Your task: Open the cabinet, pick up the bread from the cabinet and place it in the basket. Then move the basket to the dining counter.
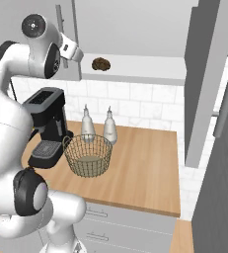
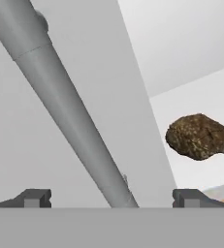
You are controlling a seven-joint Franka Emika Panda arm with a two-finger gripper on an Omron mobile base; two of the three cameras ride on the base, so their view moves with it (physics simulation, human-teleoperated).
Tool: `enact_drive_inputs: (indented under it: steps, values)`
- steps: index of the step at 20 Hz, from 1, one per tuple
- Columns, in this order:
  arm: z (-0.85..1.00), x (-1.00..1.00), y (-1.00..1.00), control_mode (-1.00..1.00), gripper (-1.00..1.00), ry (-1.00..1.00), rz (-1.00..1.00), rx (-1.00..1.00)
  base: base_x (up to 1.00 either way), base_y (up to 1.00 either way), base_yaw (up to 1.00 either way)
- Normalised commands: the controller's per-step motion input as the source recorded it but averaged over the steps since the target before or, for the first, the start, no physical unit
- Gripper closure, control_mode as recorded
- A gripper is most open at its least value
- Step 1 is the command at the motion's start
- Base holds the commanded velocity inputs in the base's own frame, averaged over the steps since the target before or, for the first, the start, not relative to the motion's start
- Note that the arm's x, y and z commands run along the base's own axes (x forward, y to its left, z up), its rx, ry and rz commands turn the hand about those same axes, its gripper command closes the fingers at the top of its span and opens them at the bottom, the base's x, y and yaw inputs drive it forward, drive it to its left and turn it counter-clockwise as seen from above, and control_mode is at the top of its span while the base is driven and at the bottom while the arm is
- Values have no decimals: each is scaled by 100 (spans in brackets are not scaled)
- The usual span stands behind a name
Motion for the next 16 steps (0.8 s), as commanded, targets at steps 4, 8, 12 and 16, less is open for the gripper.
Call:
enact_drive_inputs:
  steps: [4,8,12,16]
  values:
    - [0,72,0,-100,-100,0,-5,0,0,0,0]
    - [0,63,0,-100,-100,0,-4,0,0,0,0]
    - [-4,48,11,-100,100,-1,-4,0,0,0,0]
    - [-16,66,16,-100,100,-5,-5,0,0,0,0]
